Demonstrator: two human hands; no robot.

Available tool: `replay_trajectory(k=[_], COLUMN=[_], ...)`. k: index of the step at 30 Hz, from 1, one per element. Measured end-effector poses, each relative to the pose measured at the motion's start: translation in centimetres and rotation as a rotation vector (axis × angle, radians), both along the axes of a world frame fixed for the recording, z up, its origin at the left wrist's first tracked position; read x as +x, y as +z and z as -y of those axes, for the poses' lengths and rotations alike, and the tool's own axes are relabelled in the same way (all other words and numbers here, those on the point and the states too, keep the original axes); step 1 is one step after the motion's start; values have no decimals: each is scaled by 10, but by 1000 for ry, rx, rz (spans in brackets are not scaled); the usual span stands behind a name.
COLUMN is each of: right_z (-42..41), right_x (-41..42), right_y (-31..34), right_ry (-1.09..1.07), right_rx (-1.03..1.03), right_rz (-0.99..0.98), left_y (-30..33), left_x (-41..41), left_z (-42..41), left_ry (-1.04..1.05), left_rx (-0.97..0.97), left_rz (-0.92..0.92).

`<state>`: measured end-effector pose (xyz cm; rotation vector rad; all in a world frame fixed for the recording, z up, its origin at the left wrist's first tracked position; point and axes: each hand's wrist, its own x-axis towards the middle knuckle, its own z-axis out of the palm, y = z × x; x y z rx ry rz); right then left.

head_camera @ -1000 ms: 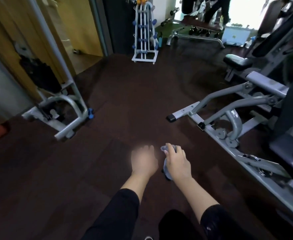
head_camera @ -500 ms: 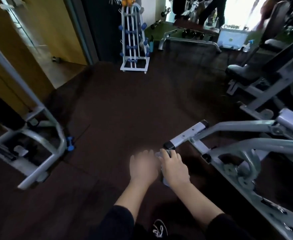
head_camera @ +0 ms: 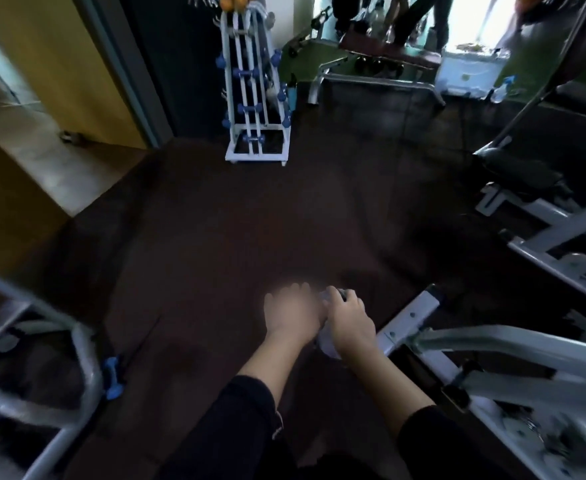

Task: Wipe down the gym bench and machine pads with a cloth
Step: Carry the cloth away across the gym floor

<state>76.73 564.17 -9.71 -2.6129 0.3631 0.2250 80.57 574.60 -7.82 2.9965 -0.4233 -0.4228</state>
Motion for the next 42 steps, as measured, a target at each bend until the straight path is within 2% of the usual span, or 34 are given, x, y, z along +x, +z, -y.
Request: replay_trajectory(k=[5, 10, 23, 26, 29, 32, 36, 42], right_z=[31, 91, 318, 368, 417, 472, 548, 656], right_x=[124, 241, 549, 613, 680, 757, 856, 977], right_y=[10, 2, 10, 7, -4, -15, -16, -10], right_ry=[-116, -264, -291, -392, -461, -542, -544, -554], right_rx=[8, 9, -52, 14, -23, -19, -11, -57], right_rz=[17, 32, -11, 82, 181, 183, 126, 164], left_y=[6, 4, 9, 12, 8, 1, 2, 7], left_x=[134, 260, 585, 653, 726, 805, 915, 1052], left_z=[31, 95, 330, 380, 433, 491, 568, 684], left_ry=[-101, -262, -370, -379, -417, -459, -536, -628], left_rx=[34, 59, 15, -12, -10, 17, 42, 48], left_rz=[-4, 27, -20, -29, -44, -65, -66, -63])
